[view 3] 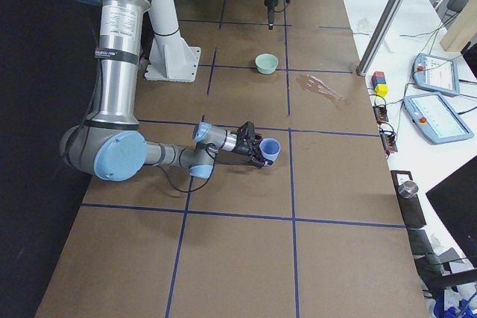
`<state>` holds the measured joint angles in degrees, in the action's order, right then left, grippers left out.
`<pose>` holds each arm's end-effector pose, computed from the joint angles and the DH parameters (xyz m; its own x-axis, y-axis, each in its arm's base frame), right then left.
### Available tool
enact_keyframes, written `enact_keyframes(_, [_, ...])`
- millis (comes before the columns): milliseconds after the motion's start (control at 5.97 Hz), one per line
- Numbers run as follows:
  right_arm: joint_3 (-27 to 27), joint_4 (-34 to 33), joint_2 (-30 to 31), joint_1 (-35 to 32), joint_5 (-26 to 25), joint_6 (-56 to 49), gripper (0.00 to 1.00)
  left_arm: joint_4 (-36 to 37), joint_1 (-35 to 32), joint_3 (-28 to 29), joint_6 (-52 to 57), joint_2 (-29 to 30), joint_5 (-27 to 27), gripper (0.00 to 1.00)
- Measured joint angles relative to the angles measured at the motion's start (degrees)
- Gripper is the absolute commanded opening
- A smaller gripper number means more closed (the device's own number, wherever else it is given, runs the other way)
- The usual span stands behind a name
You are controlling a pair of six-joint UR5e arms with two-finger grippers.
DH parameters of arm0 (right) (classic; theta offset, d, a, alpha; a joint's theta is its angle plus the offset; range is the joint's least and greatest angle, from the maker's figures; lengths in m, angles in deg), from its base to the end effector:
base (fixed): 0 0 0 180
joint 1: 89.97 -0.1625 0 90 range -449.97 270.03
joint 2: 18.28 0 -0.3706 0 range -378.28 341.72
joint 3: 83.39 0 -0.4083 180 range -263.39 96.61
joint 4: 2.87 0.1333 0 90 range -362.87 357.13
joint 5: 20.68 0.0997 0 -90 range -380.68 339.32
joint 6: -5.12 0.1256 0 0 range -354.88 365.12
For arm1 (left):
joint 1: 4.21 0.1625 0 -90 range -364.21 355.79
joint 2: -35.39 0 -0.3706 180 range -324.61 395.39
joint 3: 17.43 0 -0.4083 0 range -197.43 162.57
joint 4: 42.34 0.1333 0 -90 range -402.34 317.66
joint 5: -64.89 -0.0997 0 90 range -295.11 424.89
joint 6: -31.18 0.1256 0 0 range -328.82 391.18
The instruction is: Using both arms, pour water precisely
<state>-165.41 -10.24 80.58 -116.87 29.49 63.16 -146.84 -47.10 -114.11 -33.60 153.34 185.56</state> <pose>-0.3158 -0.3999 0.5956 0.7700 -0.0652 0.6348 -0.5432 0.4550 0.7056 0.4339 -0.4976 0.2531 0.5627 -0.0225 -0.8263 0.0696 0.9974 0.0203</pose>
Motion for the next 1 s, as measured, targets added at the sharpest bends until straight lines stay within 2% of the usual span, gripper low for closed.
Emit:
enact_keyframes(167, [0.01,0.05,-0.08,-0.04,-0.2,0.12,0.14,0.0,0.0,0.0,0.0,0.0,0.0,1.0])
enact_keyframes(335, [-0.06,0.1,-0.11,-0.2,-0.26,0.12,0.13,0.0,0.0,0.0,0.0,-0.01,-0.03,1.0])
enact_keyframes(502, [-0.35,0.14,-0.1,-0.72,-0.15,-0.16,0.06,0.0,0.0,-0.02,0.0,-0.01,-0.04,1.0])
enact_keyframes(670, [-1.02,0.16,-0.45,-1.77,0.09,-0.64,0.03,0.0,0.0,-0.06,-0.02,-0.01,-0.04,1.0])
enact_keyframes(1004, [-4.61,-0.07,-3.76,-3.38,1.15,-2.06,0.03,0.0,0.0,-0.22,-0.08,-0.01,-0.06,1.0])
